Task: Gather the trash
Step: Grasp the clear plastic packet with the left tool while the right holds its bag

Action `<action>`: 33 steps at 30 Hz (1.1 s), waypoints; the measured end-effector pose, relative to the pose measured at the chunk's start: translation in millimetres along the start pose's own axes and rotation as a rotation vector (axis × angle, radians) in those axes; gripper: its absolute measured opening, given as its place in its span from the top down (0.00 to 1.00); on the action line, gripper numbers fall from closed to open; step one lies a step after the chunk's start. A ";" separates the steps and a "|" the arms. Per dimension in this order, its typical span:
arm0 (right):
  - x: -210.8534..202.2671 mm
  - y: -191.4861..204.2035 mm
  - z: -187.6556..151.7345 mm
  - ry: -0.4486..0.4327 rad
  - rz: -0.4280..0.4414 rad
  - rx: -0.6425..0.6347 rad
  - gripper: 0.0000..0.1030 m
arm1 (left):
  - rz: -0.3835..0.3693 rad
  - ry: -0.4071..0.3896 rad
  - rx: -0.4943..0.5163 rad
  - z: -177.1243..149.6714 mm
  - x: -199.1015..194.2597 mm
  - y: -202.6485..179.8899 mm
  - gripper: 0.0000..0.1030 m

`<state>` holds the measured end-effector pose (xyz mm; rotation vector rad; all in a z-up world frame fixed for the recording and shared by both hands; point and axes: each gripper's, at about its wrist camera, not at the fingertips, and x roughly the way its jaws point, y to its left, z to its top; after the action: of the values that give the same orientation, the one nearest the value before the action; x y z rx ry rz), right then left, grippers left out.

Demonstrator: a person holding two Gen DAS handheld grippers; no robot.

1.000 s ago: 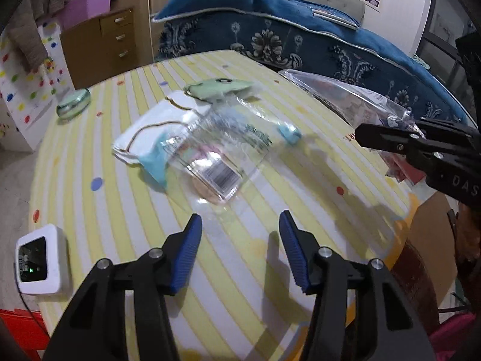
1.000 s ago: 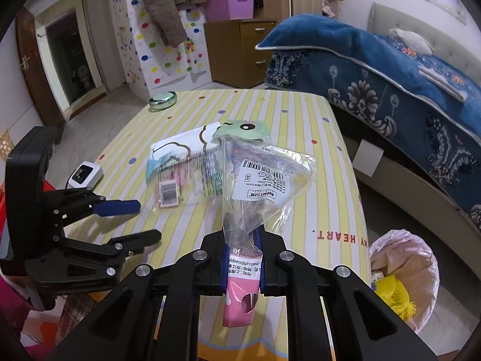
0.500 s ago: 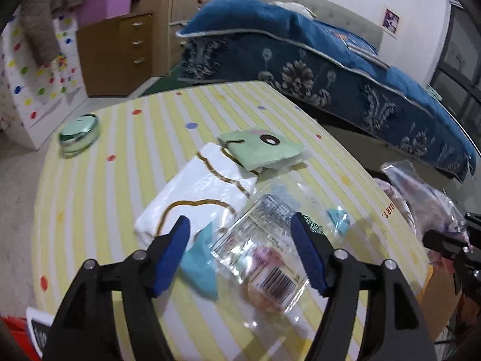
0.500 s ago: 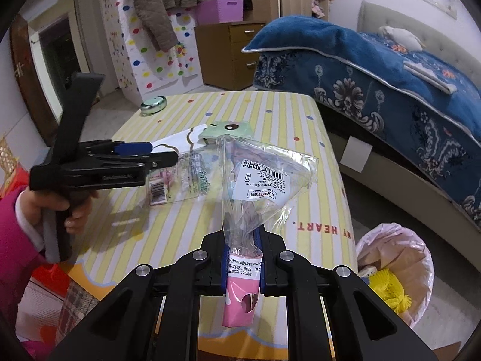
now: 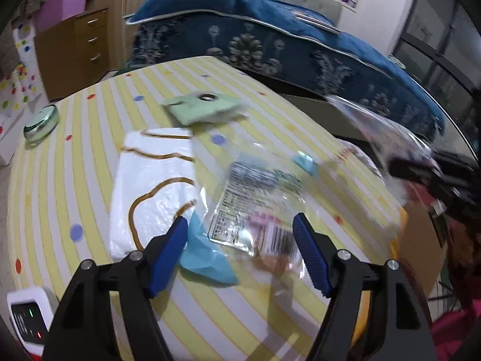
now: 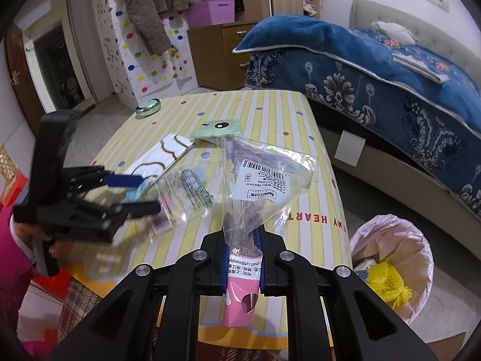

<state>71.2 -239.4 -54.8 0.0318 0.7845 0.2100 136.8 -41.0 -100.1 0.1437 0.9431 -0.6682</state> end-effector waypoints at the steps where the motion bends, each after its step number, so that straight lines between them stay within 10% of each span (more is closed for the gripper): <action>1: -0.9 -0.3 -0.6 -0.001 0.000 0.001 0.86 | 0.011 -0.001 0.011 -2.6 -3.7 -6.1 0.32; 6: -6.8 -5.8 -3.9 -0.009 -0.005 0.016 0.86 | 0.095 -0.036 0.053 -7.4 -18.1 -34.0 0.11; 20: -11.6 -18.9 -13.3 -0.001 -0.008 0.046 0.86 | 0.268 0.054 -0.043 -17.7 13.0 -47.5 0.11; 33: -11.7 -20.3 -15.9 -0.003 -0.006 0.047 0.86 | 0.233 0.020 -0.008 -28.4 -0.8 -71.3 0.76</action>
<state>55.5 -262.4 -60.1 0.0742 0.7864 0.1853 74.7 -85.8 -104.4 0.2498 0.9307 -0.4484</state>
